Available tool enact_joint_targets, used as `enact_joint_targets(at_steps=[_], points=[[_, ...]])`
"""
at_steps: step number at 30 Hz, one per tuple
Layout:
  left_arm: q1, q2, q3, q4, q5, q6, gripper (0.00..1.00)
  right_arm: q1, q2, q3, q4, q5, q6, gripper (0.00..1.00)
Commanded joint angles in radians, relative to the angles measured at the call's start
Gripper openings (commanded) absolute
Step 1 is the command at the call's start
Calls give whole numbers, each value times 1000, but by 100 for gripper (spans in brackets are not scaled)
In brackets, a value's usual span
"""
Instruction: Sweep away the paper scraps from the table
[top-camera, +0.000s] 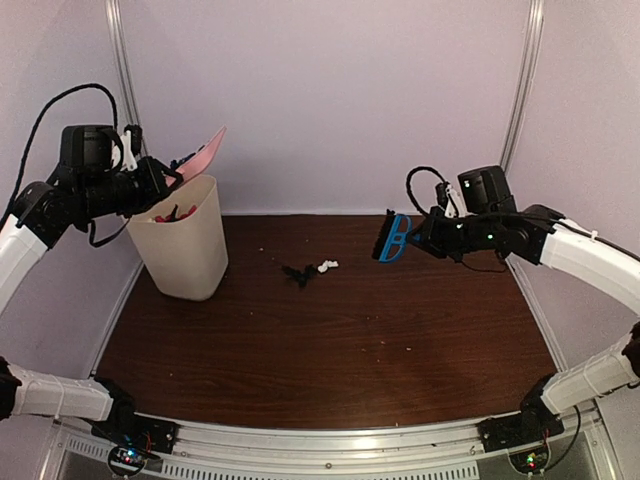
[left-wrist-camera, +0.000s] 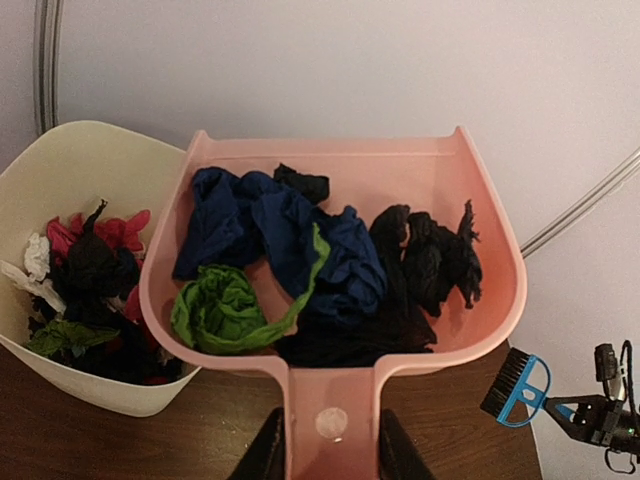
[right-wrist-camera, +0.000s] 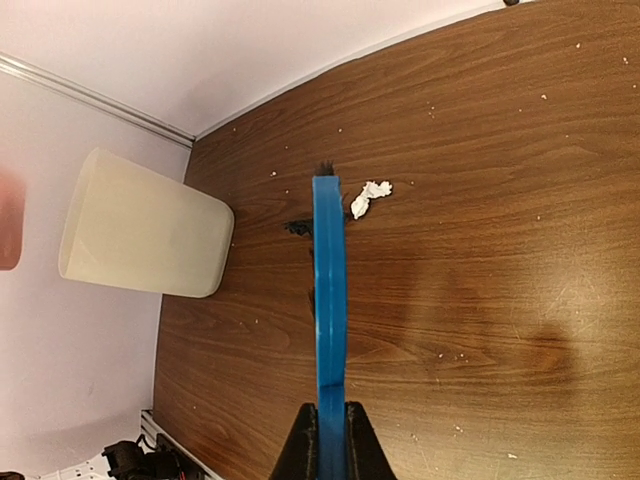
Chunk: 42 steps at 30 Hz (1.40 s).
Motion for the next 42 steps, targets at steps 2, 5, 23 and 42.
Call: enact_joint_targets(at_steps=[2,5,23,42], points=[[40,4,50,2,70,-106,0,-25,63,14,68,30,56,0],[48,3,45,-3,74,-147,0,-35,108,26,94,28,73,0],[240,18,-48,82,269,-333,0,-46,219,44,128,-9,131,0],[333,11,-142,243,389,-607,0,-57,23,-69,50,99,165,0]])
